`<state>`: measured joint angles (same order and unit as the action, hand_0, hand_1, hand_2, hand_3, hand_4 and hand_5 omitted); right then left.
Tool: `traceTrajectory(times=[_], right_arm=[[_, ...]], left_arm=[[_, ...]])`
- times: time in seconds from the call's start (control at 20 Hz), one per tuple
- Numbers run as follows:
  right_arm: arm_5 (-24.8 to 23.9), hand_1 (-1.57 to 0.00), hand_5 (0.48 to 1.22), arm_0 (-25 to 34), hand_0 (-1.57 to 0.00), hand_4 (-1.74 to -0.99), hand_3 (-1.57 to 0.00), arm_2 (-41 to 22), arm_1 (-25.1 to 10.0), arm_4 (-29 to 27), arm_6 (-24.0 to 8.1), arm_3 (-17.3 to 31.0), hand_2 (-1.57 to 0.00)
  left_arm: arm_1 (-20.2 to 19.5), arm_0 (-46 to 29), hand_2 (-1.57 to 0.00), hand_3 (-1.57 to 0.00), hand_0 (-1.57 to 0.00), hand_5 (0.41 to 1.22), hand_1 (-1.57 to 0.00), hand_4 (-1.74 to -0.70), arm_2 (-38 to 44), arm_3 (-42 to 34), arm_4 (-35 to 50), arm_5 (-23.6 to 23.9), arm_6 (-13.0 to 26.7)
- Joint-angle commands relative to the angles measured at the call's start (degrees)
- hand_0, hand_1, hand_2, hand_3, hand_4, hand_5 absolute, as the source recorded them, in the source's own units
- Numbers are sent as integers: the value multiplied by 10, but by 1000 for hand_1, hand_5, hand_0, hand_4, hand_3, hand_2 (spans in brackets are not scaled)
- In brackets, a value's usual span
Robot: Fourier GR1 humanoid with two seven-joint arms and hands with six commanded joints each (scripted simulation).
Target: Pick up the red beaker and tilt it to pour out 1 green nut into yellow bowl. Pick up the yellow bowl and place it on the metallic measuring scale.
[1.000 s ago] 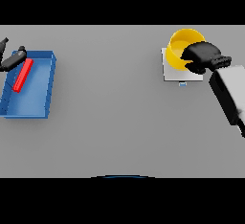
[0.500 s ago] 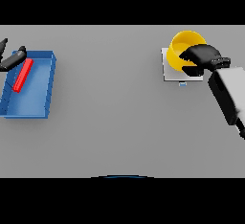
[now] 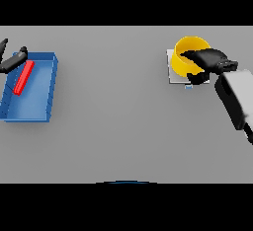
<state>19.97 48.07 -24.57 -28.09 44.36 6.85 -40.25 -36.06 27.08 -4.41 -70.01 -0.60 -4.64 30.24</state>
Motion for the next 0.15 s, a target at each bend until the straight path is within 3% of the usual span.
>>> traceTrajectory(times=[0.0,0.1], right_arm=[[4,-99,798,-1,-101,-1401,-67,-2,-7,2,6,1,-78],[9,-63,779,7,-64,-1390,-42,1,-4,-1,1,2,-50]], left_arm=[[-2,-3,1,1,1,759,1,-834,-1,-1,-3,-1,-4],[1,0,1,1,1,760,1,-833,-1,0,-2,1,-4]])
